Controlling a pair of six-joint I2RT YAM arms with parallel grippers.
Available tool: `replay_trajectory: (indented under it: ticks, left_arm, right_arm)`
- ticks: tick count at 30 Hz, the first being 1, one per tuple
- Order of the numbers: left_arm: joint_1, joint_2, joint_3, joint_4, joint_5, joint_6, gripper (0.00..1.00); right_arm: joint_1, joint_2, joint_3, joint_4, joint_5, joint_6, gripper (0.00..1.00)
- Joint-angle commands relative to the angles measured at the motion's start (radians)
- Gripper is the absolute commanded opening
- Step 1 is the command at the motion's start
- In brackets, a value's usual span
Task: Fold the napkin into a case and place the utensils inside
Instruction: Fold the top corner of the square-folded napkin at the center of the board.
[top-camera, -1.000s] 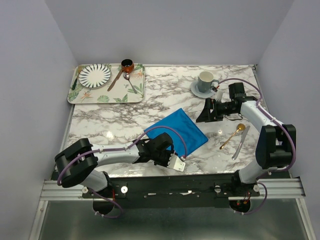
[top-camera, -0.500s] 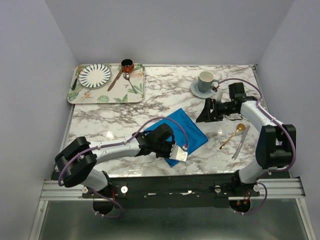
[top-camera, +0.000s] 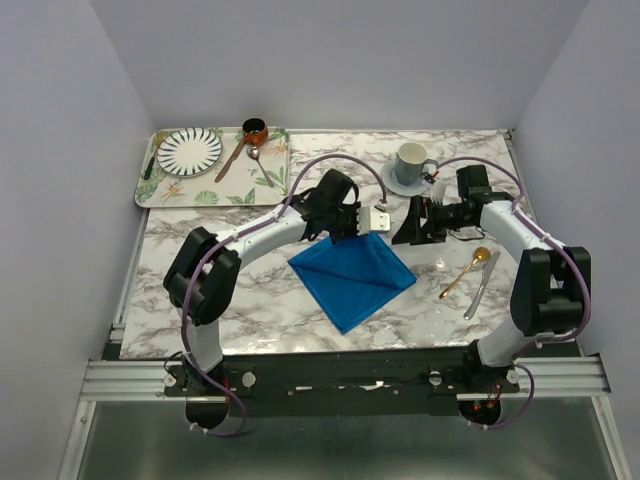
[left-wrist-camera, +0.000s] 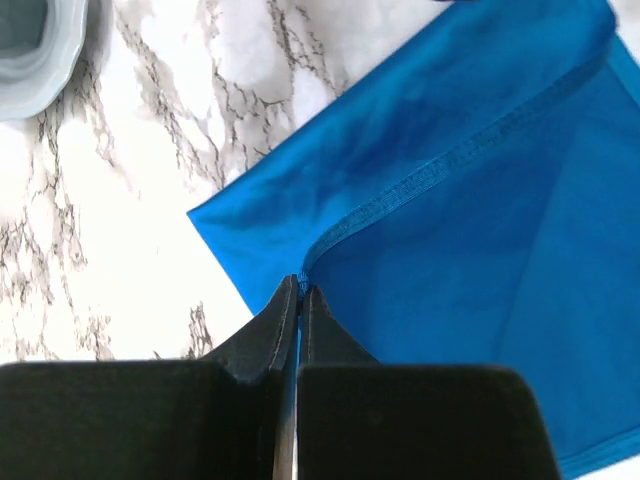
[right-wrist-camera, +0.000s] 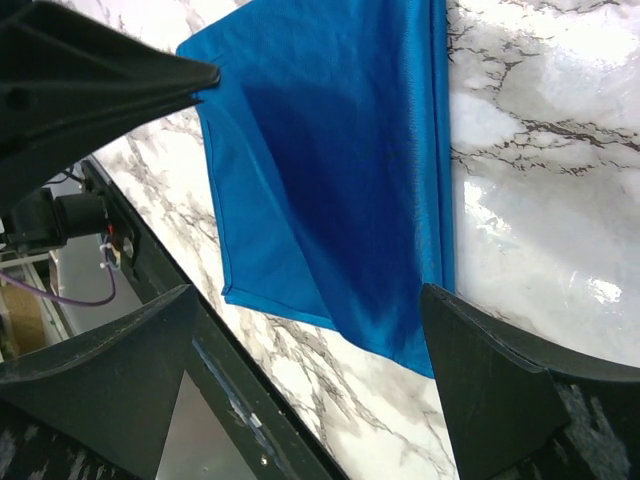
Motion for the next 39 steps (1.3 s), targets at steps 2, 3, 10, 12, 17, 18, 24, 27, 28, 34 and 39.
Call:
replay_trajectory:
  ticks: [2,3,10,12,17,18,24,27,28,34,39]
  left_arm:
    - [0.036,0.123,0.121,-0.043,0.059,-0.003,0.05]
    - [0.044,0.132,0.131,-0.032,0.056,-0.006,0.05]
    - [0.065,0.196,0.189,0.0,0.046,-0.038,0.06]
    - [0.068,0.213,0.198,0.006,0.041,-0.055,0.06]
    - [0.084,0.244,0.22,0.017,0.03,-0.076,0.06]
    - [0.085,0.247,0.221,0.023,0.029,-0.082,0.06]
    - [0.091,0.27,0.23,0.034,0.012,-0.089,0.06]
    - [0.094,0.278,0.237,0.046,0.006,-0.093,0.06]
    - [0.096,0.279,0.238,0.046,0.004,-0.093,0.06]
    - [0.102,0.304,0.258,0.043,0.003,-0.099,0.06]
    - [0.108,0.318,0.264,0.043,-0.01,-0.098,0.06]
  right_arm:
    - [0.001,0.009,0.026,-0.003,0.039,0.002,1.0]
    - [0.001,0.009,0.026,-0.003,0.038,0.0,1.0]
    - [0.001,0.012,0.026,-0.004,0.041,0.004,1.0]
    - [0.001,0.011,0.026,-0.006,0.041,0.0,1.0]
    - [0.001,0.011,0.026,-0.009,0.041,0.0,1.0]
    - [0.002,0.011,0.025,-0.01,0.039,-0.001,1.0]
    - [0.001,0.009,0.022,-0.012,0.031,-0.004,1.0]
    - [0.002,0.009,0.017,-0.012,0.019,-0.006,1.0]
    - [0.001,0.008,0.014,-0.015,0.018,-0.009,1.0]
    - [0.002,0.006,0.011,-0.015,0.013,-0.013,1.0]
    - [0.002,0.006,0.011,-0.017,0.01,-0.013,1.0]
